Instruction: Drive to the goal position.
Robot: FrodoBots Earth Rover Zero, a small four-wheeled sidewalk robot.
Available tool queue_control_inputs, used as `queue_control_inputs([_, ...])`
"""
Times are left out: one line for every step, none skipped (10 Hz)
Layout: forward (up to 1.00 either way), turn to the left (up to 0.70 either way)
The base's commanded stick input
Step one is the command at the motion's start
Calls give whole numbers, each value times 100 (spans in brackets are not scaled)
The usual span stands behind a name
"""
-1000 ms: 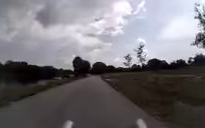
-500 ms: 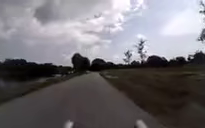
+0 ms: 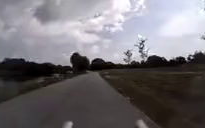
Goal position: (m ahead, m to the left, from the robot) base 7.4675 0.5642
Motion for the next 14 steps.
queue_control_inputs([84,29])
queue_control_inputs([83,13])
queue_control_inputs([83,0])
queue_control_inputs([83,0])
queue_control_inputs([83,5])
queue_control_inputs([83,17])
queue_control_inputs([83,28])
queue_control_inputs([83,30])
queue_control_inputs([84,25])
queue_control_inputs([84,12])
queue_control_inputs([84,5])
queue_control_inputs([83,17])
queue_control_inputs([83,28])
queue_control_inputs([82,21])
